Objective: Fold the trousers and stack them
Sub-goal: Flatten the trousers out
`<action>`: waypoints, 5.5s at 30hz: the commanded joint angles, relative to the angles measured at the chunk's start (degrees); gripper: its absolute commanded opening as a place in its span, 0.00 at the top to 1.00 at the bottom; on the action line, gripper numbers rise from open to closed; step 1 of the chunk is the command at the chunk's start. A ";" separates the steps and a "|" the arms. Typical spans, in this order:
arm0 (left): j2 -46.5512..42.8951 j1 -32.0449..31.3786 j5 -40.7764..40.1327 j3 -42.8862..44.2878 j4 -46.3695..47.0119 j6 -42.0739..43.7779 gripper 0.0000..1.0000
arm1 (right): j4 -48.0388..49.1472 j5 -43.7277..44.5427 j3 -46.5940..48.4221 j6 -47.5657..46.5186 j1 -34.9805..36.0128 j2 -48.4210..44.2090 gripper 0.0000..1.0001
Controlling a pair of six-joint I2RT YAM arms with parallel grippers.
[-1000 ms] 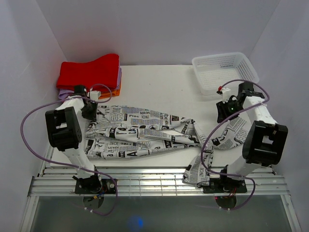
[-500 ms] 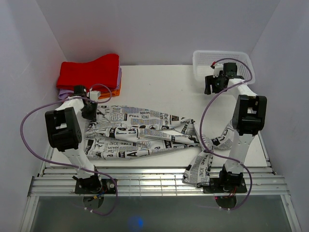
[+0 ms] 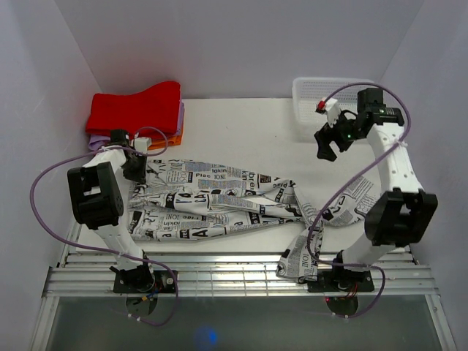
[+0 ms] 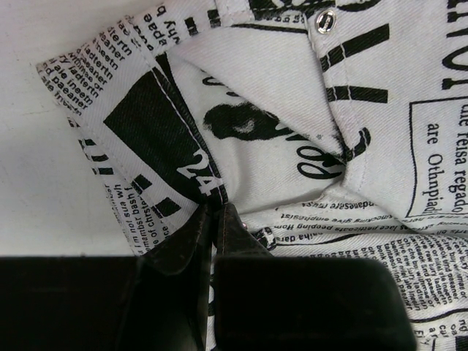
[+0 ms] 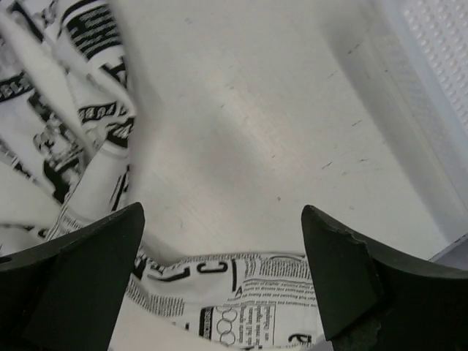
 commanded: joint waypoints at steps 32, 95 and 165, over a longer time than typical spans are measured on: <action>-0.92 0.67 -1.28 -2.86 -2.11 -0.21 0.99 | 0.27 3.12 -47.08 -4.03 67.05 -24.50 0.21; -0.75 6.56 -8.13 4.70 -1.85 1.11 1.00 | 31.29 8.74 -15.27 -21.43 -15.20 1.69 0.92; 0.66 7.78 7.69 12.44 -9.49 2.60 0.55 | 48.90 -6.04 -38.18 -50.30 -21.09 -14.83 0.92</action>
